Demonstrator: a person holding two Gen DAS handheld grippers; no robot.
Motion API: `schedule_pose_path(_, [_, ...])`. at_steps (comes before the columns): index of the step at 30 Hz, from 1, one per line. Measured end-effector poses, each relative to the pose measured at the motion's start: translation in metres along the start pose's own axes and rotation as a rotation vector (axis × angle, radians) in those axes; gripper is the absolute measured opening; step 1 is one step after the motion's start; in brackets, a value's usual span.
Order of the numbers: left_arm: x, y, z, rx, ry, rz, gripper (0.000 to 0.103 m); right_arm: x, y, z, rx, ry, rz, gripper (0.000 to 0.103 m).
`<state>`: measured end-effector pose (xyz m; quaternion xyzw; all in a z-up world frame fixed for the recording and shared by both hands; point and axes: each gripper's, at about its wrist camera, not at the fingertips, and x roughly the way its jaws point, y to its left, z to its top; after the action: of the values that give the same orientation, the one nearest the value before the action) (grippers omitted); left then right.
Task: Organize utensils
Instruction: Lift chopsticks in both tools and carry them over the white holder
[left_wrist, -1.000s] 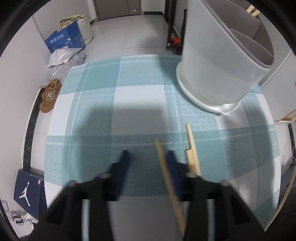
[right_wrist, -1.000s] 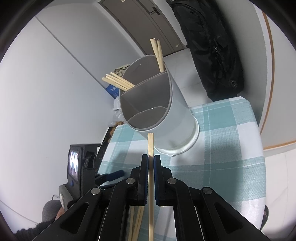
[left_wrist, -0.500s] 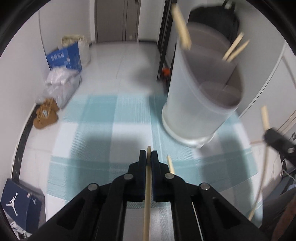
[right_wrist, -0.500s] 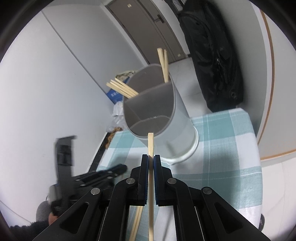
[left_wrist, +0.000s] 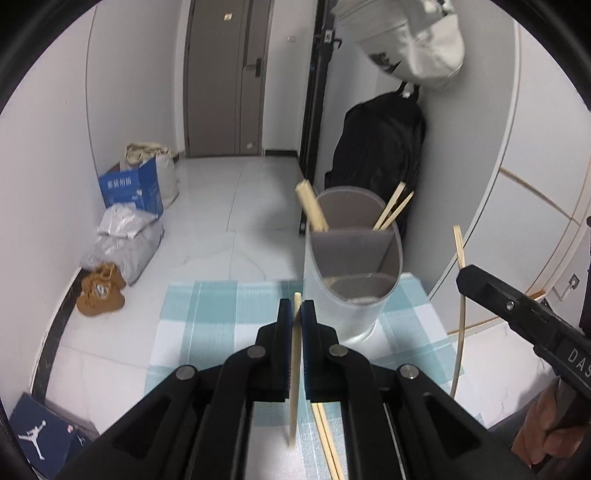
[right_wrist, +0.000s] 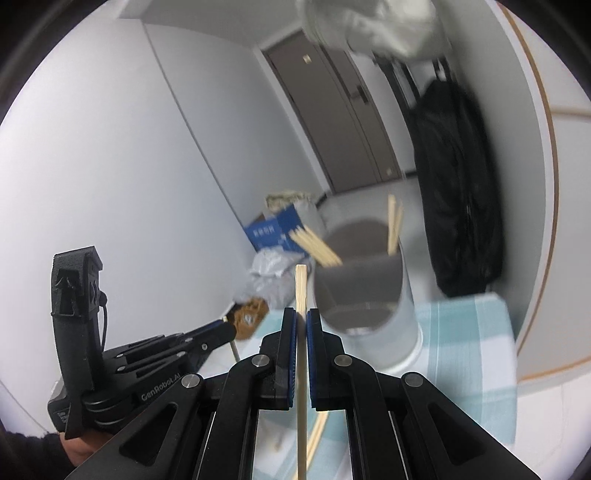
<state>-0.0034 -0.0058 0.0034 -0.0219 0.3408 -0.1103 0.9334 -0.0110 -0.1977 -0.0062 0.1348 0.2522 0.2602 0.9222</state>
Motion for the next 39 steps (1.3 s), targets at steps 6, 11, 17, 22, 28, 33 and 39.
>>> schedule_pose_path(6, [0.000, -0.003, 0.013, 0.007, -0.002, -0.005, 0.001, -0.006, 0.010, 0.013, -0.019, -0.054, -0.011, 0.005])
schedule_pose_path(11, [-0.008, -0.011, 0.024, 0.025, -0.016, -0.009, 0.001, -0.008, 0.005, 0.027, 0.003, -0.092, -0.026, 0.005])
schedule_pose_path(17, [-0.021, -0.018, 0.048, 0.050, -0.027, -0.024, 0.001, -0.010, -0.001, 0.054, 0.012, -0.141, -0.048, 0.005])
schedule_pose_path(22, [-0.028, -0.018, 0.073, 0.038, -0.043, -0.052, 0.001, -0.005, -0.002, 0.079, 0.013, -0.166, -0.049, 0.005])
schedule_pose_path(28, [-0.029, -0.017, 0.108, 0.032, -0.065, -0.067, 0.001, 0.004, -0.003, 0.111, 0.012, -0.201, -0.059, 0.005])
schedule_pose_path(33, [-0.023, -0.020, 0.132, 0.030, -0.058, -0.093, 0.001, 0.017, -0.012, 0.140, 0.037, -0.223, -0.083, 0.005])
schedule_pose_path(39, [-0.016, -0.025, 0.156, 0.035, -0.086, -0.109, 0.001, 0.034, -0.023, 0.169, 0.048, -0.240, -0.106, 0.005])
